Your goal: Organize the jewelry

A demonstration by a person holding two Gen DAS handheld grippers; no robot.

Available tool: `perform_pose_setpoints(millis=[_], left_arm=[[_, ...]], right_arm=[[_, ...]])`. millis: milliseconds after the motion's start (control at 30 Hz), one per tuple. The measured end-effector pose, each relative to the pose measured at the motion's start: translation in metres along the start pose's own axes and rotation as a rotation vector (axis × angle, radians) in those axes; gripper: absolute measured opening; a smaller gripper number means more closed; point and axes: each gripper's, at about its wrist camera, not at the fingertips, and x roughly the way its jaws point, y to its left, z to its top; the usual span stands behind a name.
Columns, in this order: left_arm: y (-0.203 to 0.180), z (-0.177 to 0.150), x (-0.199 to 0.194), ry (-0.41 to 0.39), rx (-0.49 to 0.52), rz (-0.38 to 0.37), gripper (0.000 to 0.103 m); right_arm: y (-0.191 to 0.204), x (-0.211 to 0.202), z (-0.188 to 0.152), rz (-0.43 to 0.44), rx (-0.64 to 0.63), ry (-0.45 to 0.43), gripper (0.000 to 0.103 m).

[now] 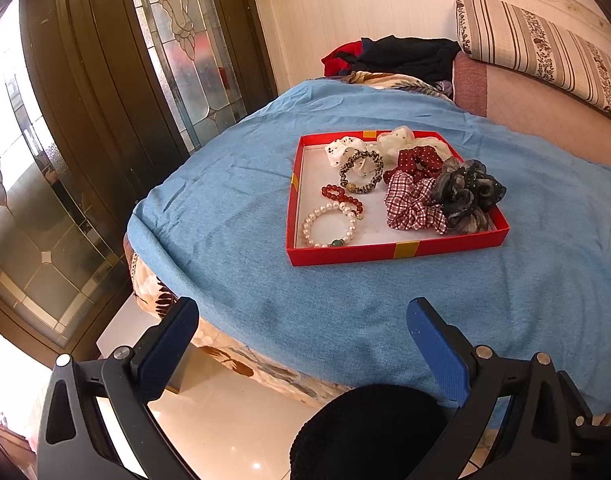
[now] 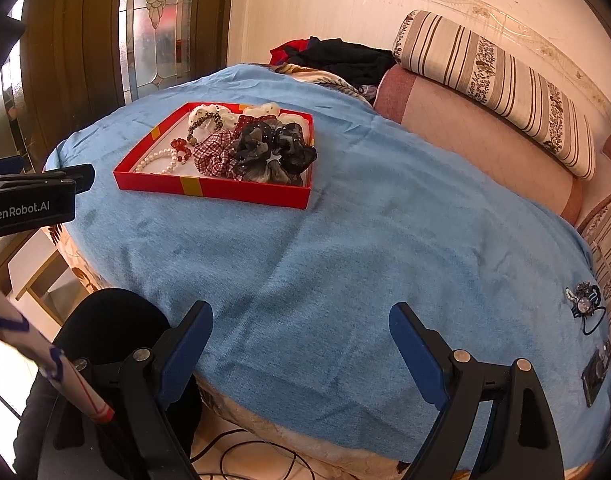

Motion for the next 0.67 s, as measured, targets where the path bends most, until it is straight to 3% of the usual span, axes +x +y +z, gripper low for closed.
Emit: perform_pose_setpoints(millis=[500, 667], left_arm=[[0.002, 0.004, -0.001, 0.017, 0.001, -0.022, 0.103], [-0.005, 0.010, -0.012, -0.031, 0.032, -0.030, 0.103]], right_arm=[[0.000, -0.002, -0.001, -0.004, 0.001, -0.005, 0.092], [-0.002, -0.002, -0.002, -0.003, 0.007, -0.004, 0.092]])
